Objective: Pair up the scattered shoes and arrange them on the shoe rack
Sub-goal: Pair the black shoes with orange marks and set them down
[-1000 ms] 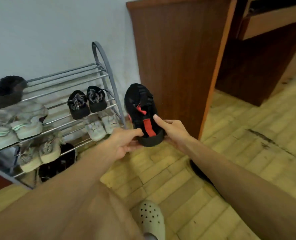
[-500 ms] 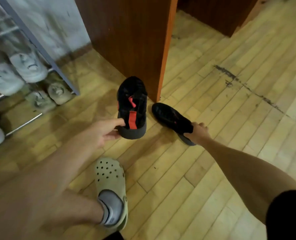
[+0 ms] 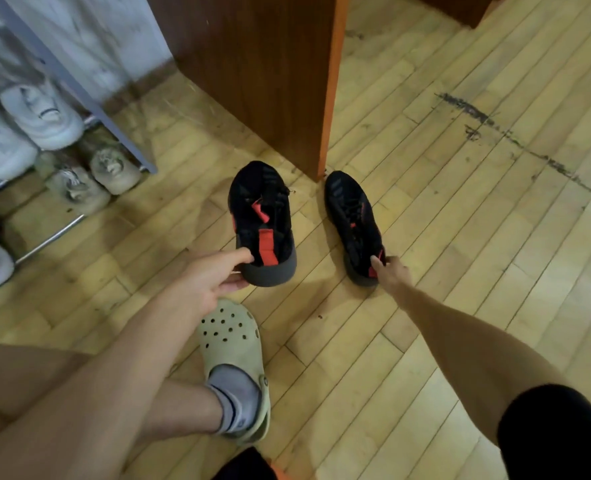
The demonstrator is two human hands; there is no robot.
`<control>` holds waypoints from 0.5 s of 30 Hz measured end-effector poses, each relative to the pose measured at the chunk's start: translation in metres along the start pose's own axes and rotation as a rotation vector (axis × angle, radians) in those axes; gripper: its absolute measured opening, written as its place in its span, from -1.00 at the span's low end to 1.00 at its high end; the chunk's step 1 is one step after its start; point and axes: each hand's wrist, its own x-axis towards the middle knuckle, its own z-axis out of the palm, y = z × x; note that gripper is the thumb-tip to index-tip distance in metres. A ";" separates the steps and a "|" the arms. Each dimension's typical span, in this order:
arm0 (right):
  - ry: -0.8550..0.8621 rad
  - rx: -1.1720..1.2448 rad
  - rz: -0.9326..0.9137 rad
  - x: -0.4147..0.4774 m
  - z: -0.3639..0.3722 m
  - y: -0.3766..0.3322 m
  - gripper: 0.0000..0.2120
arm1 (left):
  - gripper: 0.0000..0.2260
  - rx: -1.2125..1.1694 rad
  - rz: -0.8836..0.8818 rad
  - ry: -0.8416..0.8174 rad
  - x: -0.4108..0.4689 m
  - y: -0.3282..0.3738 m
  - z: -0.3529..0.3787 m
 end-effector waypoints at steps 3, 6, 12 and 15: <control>0.020 0.125 0.014 -0.004 0.006 -0.005 -0.49 | -0.92 -0.107 -0.021 -0.004 -0.006 0.000 0.003; -0.031 0.244 0.044 -0.016 0.010 -0.012 -0.57 | -0.89 -0.203 -0.041 -0.008 -0.010 -0.003 0.001; -0.159 0.313 0.123 -0.050 0.020 -0.021 -0.57 | -0.88 -0.199 -0.022 0.054 -0.014 -0.016 -0.024; -0.232 0.399 0.134 -0.072 0.020 -0.027 -0.56 | -0.92 -0.224 -0.050 0.062 -0.022 -0.019 -0.041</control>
